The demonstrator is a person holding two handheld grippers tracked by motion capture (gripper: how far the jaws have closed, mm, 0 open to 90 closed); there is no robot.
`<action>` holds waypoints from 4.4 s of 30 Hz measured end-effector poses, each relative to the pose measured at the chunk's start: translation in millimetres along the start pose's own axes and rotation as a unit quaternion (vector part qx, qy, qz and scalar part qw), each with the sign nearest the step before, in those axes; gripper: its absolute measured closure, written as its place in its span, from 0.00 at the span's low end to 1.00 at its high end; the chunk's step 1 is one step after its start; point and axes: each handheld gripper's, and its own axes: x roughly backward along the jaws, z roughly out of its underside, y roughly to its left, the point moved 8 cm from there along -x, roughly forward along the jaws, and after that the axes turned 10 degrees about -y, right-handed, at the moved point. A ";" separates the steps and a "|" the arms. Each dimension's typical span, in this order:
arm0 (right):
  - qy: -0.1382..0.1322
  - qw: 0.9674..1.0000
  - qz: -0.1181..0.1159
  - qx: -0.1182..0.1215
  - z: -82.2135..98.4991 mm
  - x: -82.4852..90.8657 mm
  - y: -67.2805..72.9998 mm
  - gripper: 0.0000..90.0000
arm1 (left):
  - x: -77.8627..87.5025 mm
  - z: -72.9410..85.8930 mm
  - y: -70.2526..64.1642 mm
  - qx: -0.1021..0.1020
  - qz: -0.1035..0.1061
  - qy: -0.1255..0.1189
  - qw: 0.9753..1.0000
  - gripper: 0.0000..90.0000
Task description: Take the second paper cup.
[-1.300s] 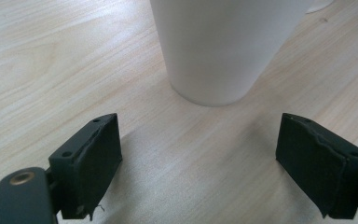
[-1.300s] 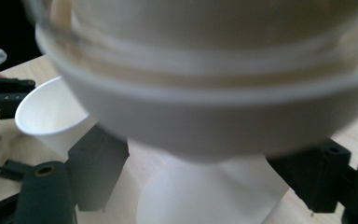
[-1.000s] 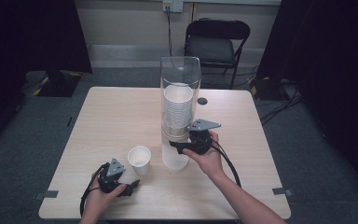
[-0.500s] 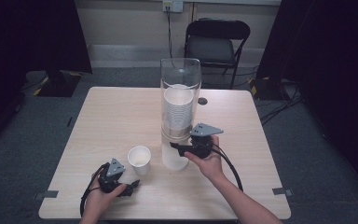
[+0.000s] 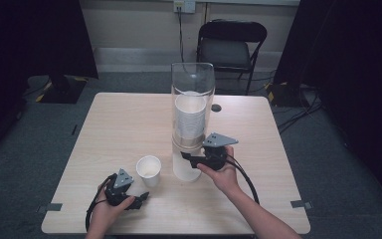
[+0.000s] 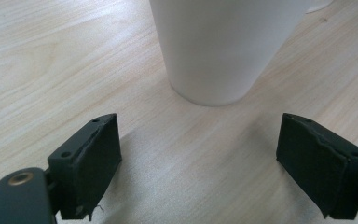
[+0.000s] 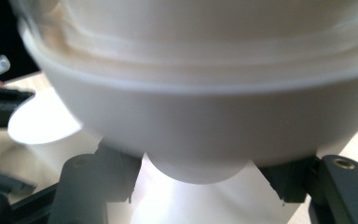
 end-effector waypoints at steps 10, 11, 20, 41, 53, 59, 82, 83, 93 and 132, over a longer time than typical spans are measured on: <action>0.107 0.994 -0.006 -0.014 81.6 12.8 -3.4 0.41 | -0.4 0.2 -0.7 -0.004 0.005 0.004 1.000 0.12; 0.109 0.994 -0.007 -0.013 80.9 13.8 -4.3 0.41 | -0.4 0.2 -0.6 -0.004 0.005 0.004 1.000 0.12; 0.138 0.990 -0.013 0.000 89.3 30.4 -12.8 0.41 | -0.4 0.2 -0.6 -0.004 0.005 0.004 1.000 0.12; 0.147 0.989 -0.004 0.009 99.2 57.4 -30.5 0.40 | -0.4 0.2 -0.7 -0.004 0.005 0.004 1.000 0.12; 0.157 0.988 0.008 0.003 105.0 56.9 -36.9 0.39 | -0.4 0.2 -0.7 -0.004 0.005 0.004 1.000 0.12; 0.157 0.988 0.008 -0.001 105.8 57.0 -37.0 0.32 | -0.3 0.2 -0.7 -0.004 0.005 0.004 1.000 0.12; 0.149 0.989 0.014 -0.004 98.6 77.7 -45.7 0.22 | -0.4 0.2 -0.6 -0.004 0.005 0.004 1.000 0.12; 0.149 0.989 0.013 -0.006 99.1 79.3 -46.2 0.21 | -0.4 0.2 -0.7 -0.004 0.005 0.004 1.000 0.12; 0.148 0.989 0.022 -0.017 98.6 96.1 -54.2 0.17 | -0.4 0.2 -0.7 -0.004 0.005 0.004 1.000 0.12; 0.153 0.987 0.027 -0.050 110.3 153.1 -77.6 0.17 | -0.4 0.2 -0.6 -0.004 0.005 0.004 1.000 0.12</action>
